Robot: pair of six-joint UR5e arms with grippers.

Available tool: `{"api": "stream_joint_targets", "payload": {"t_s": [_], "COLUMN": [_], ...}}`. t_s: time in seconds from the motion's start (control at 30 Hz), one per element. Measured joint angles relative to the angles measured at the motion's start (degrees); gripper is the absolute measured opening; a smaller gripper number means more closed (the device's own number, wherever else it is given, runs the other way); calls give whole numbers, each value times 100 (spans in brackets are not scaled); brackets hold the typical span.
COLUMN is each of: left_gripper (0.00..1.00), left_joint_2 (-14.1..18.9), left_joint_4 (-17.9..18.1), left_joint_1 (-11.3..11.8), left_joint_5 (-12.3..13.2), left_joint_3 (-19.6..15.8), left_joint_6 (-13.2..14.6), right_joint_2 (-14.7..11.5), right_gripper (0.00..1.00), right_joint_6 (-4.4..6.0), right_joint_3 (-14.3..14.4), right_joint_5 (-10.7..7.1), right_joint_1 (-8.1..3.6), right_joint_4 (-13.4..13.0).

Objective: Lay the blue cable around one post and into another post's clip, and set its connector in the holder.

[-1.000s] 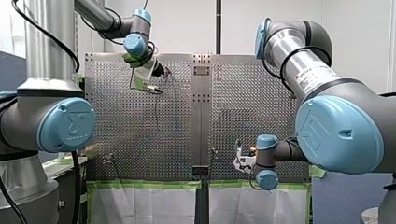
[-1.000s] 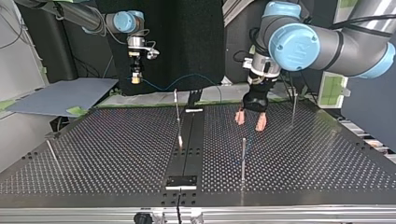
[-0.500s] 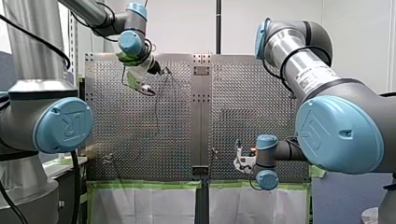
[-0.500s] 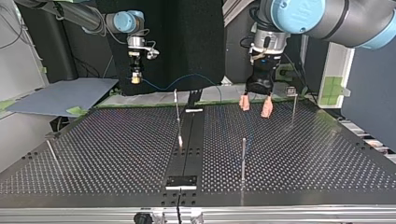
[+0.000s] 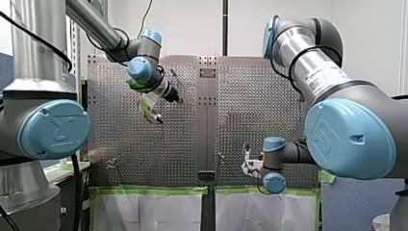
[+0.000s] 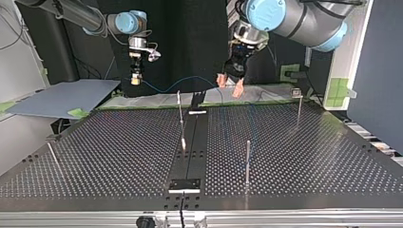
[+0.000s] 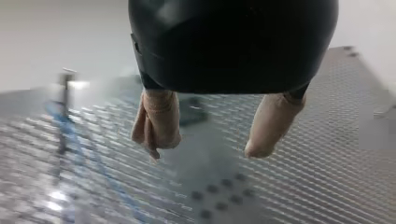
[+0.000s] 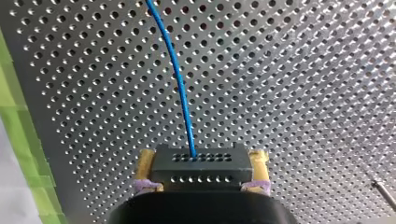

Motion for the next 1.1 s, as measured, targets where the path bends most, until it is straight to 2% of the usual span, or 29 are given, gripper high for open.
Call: {"api": "stream_joint_targets", "payload": {"t_s": [0.13,0.53,0.8,0.93,1.1], "left_gripper": [100,100,100,100,100], "left_joint_2": [-234,-902,-1310,-1518,-1794], "left_joint_4": [232,902,1308,1516,1794], "left_joint_1": [-234,-902,-1311,-1518,-1794], "left_joint_5": [-136,-784,-1192,-1399,-1676], "left_joint_3": [-234,-902,-1310,-1517,-1791], "left_joint_6": [234,902,1310,1517,1794], "right_joint_2": [-78,-103,-104,-104,-110], "right_gripper": [12,12,12,12,12], "right_joint_6": [-1,0,-5,-41,-68], "right_joint_3": [-2,-7,-5,7,116], "right_joint_5": [5,-97,-91,-59,18], "right_joint_1": [17,21,34,82,173], "right_joint_4": [44,63,239,330,314]}}
